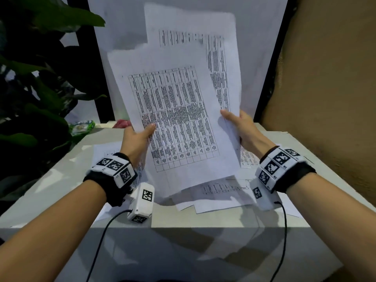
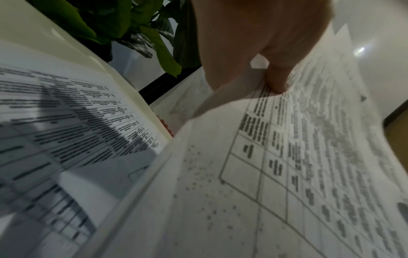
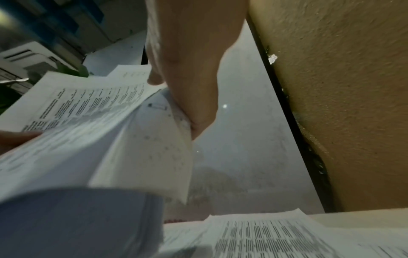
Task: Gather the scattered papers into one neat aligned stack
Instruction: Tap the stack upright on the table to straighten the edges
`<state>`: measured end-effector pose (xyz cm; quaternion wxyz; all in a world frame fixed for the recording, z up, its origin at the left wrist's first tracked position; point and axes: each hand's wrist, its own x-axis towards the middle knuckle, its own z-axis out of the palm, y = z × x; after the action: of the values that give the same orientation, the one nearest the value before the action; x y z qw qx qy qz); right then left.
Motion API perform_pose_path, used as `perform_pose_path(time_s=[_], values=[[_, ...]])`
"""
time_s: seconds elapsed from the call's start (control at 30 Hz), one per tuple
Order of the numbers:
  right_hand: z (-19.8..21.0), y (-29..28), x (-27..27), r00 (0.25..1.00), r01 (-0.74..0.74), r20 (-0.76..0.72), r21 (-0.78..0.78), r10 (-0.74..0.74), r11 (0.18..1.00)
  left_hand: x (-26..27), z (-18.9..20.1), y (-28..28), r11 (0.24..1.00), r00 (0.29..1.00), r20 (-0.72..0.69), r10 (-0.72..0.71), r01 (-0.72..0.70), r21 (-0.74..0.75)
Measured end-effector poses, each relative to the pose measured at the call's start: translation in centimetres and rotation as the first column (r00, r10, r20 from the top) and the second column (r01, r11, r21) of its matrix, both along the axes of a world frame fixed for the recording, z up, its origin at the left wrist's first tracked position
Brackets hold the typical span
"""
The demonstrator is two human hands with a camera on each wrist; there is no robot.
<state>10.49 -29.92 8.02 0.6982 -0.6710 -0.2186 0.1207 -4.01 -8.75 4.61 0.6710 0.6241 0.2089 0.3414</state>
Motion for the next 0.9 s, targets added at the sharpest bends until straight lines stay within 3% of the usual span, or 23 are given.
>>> perform_pose_path(time_s=[0.1,0.2,0.3,0.43,0.53,0.67,0.9], values=[[0.6,0.7,-0.7,0.992,-0.029,0.123,-0.074,0.038,0.997,0.2,0.4,0.1,0.998,0.997,0.048,-0.063,0.064,-0.008],[-0.1,1.6,-1.5,0.972,-0.039,0.220,-0.179,0.078,0.983,-0.2,0.7,-1.0,0.988,0.988,-0.005,-0.154,0.154,-0.022],[-0.5,1.5,-1.1,0.980,-0.008,0.195,-0.140,0.035,0.990,-0.9,0.6,-1.8,0.986,0.988,-0.070,-0.134,0.140,0.093],[0.2,0.9,-0.7,0.977,0.060,0.212,-0.117,-0.034,0.991,-0.8,0.6,-1.1,0.996,0.997,0.005,-0.073,0.073,0.054],[0.6,1.5,-1.0,0.961,0.053,0.275,-0.148,-0.010,0.988,-0.5,0.9,-1.2,0.989,0.988,0.051,-0.145,0.144,0.010],[0.4,2.3,-1.3,0.939,0.104,0.341,-0.194,-0.032,0.975,-0.3,1.0,-2.0,0.974,0.979,-0.064,-0.193,0.199,0.106],[1.6,3.1,-1.5,0.919,0.163,0.378,-0.100,-0.114,0.981,0.1,2.2,-1.2,0.979,0.990,-0.030,-0.134,0.138,0.153]])
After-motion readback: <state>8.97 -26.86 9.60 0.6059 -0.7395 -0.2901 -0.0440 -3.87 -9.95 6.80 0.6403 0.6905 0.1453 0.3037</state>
